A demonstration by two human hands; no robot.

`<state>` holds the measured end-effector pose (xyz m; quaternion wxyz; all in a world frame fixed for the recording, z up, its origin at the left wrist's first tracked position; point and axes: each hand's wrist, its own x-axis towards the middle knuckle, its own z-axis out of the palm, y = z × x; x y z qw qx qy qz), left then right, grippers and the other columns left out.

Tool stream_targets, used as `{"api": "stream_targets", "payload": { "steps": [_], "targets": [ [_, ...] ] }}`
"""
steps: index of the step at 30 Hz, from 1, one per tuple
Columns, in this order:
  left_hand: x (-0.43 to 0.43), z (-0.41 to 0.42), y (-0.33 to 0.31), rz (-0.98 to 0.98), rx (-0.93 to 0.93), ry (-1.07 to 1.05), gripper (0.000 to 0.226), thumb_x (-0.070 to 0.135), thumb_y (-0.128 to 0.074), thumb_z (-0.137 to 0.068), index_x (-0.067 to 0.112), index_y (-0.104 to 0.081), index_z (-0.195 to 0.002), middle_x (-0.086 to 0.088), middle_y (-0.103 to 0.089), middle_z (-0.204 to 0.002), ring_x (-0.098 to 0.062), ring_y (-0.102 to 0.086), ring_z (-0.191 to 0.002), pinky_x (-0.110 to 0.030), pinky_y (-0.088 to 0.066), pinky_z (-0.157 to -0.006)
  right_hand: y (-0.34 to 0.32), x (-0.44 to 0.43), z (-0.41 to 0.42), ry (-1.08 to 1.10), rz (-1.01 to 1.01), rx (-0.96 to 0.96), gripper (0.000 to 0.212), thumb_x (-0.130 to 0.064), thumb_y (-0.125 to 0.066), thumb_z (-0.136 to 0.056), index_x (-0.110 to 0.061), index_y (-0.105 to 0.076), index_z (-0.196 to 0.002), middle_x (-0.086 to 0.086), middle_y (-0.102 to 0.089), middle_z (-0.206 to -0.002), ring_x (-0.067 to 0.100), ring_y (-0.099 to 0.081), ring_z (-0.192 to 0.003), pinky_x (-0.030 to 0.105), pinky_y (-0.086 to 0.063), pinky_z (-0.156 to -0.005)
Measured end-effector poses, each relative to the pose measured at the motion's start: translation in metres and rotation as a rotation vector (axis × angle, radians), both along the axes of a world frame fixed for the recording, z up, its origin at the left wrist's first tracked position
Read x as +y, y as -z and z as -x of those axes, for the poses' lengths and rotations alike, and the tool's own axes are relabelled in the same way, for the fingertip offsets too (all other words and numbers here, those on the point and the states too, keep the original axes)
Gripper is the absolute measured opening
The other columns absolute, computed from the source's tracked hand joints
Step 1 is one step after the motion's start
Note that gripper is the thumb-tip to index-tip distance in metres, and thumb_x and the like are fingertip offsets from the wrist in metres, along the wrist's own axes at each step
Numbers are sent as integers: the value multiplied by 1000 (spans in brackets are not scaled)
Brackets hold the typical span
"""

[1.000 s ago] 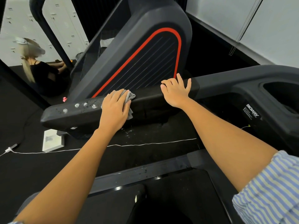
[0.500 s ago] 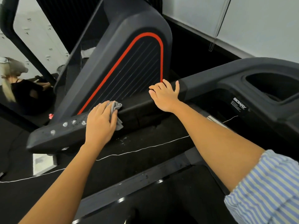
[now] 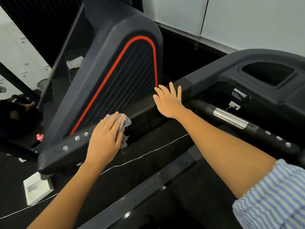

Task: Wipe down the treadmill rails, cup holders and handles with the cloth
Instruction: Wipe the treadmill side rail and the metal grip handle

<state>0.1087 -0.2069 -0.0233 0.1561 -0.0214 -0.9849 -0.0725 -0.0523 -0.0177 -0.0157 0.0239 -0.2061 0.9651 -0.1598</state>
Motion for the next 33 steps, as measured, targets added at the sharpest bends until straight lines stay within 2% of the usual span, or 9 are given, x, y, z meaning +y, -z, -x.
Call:
{"api": "stream_targets", "payload": {
  "steps": [4,11,16,19,23,25,28,30,33],
  "targets": [
    [-6,3,-5,-54,49,-65,39,19,-52,-94,5,-49,-131,-15,-51,-134,-30,-46,-126,-35,-24,-109,1,-16,-25,-67,-18,3,52,-36,-19,-102,-17,-13,-150,2,-7,-158,30,8,-144,49,10,-113],
    [8,11,2,-101,85,-125,37,15,-56,-90,4,-54,-126,-16,-55,-129,-37,-49,-122,-46,-35,-103,3,-29,-33,-86,-49,-86,55,-42,-17,-101,-21,-4,-150,-1,3,-159,26,16,-143,48,15,-111],
    [-11,-11,11,3,73,-42,43,25,-39,-94,6,-50,-131,-12,-52,-133,-31,-46,-125,-45,-36,-106,4,-29,-33,-80,-37,-104,55,-42,-15,-101,-22,-2,-150,-3,5,-158,25,19,-143,47,18,-110],
    [-4,-3,7,-25,73,-100,38,20,-50,-94,4,-51,-129,-16,-53,-132,-36,-48,-123,-47,-36,-105,5,-30,-34,-68,-38,-95,55,-43,-15,-101,-23,-2,-150,-2,5,-159,25,19,-143,46,18,-110],
    [-1,23,-4,-85,52,-137,37,26,-42,-95,3,-60,-118,-16,-63,-116,-35,-58,-108,-44,-43,-98,7,-30,-35,-68,-22,-87,55,-43,-15,-100,-22,-3,-150,-2,4,-159,24,18,-143,46,18,-110],
    [-5,34,-8,-141,2,-141,44,32,-32,-94,4,-64,-104,-10,-66,-99,-28,-61,-90,-39,-48,-83,8,-29,-36,-67,-16,-70,55,-43,-16,-100,-22,-4,-150,-2,2,-159,24,17,-143,46,18,-110],
    [-7,39,-7,-173,49,-155,37,29,-37,-94,4,-64,-96,-9,-65,-91,-25,-60,-79,-37,-47,-71,9,-29,-37,-53,-2,-35,54,-43,-16,-100,-22,-6,-150,-2,0,-159,24,15,-144,45,18,-110],
    [-3,28,-3,-138,108,-118,38,28,-36,-92,5,-64,-101,-9,-66,-93,-25,-61,-82,-38,-49,-74,9,-29,-38,-52,5,-28,54,-42,-17,-100,-22,-8,-150,-2,-1,-159,24,14,-144,45,18,-110],
    [-1,9,7,-65,147,-111,33,20,-47,-91,4,-59,-118,-12,-63,-116,-28,-58,-106,-39,-43,-95,9,-29,-39,-47,1,-23,54,-42,-17,-100,-22,-8,-150,-1,-2,-159,24,14,-144,46,17,-111]
  ]
}}
